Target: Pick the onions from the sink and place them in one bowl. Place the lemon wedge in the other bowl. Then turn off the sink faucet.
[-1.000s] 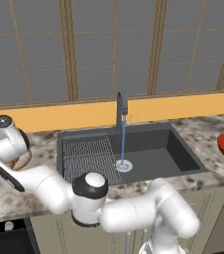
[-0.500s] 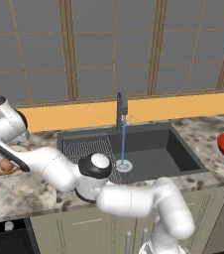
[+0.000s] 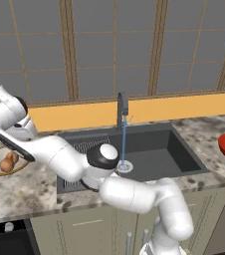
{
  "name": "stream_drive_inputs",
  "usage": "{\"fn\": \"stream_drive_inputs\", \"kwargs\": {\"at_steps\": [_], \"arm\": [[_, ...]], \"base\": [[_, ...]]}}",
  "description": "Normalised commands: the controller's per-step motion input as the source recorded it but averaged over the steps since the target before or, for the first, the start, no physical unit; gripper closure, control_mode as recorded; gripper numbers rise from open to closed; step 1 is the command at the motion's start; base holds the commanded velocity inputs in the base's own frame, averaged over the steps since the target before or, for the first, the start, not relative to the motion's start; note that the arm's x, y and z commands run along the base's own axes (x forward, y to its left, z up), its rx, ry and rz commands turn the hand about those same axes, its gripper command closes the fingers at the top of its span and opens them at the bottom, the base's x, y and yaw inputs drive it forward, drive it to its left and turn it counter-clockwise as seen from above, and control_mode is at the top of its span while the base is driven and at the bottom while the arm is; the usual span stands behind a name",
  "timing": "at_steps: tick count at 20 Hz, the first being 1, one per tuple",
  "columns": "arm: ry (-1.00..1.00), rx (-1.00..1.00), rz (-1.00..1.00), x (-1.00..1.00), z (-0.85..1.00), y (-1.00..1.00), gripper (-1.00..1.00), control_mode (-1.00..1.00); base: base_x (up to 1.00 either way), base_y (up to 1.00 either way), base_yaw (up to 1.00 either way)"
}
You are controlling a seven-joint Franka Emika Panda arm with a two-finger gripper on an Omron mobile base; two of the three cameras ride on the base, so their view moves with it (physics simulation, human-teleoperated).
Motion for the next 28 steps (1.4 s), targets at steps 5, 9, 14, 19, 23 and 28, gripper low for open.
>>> {"fn": "stream_drive_inputs", "kwargs": {"at_steps": [5, 9, 14, 19, 23, 28], "arm": [[0.0, 0.0, -0.34, -0.43, -0.39, -1.0, -1.0, -1.0], [-0.03, 0.0, -0.26, -0.01, -0.08, -1.0, -1.0, -1.0], [-0.06, 0.0, -0.27, -0.18, -0.17, -1.0, -1.0, -1.0], [-0.06, 0.0, -0.28, -0.48, -0.15, -1.0, -1.0, -1.0], [-0.09, 0.0, -0.25, -0.8, 0.0, -1.0, -1.0, -1.0], [-0.12, 0.0, -0.15, -1.0, 0.06, -0.99, -1.0, -1.0]], "base": [[0.0, 0.0, 0.0], [0.0, 0.0, 0.0], [0.0, 0.0, 0.0], [0.0, 0.0, 0.0], [0.0, 0.0, 0.0], [0.0, 0.0, 0.0]]}}
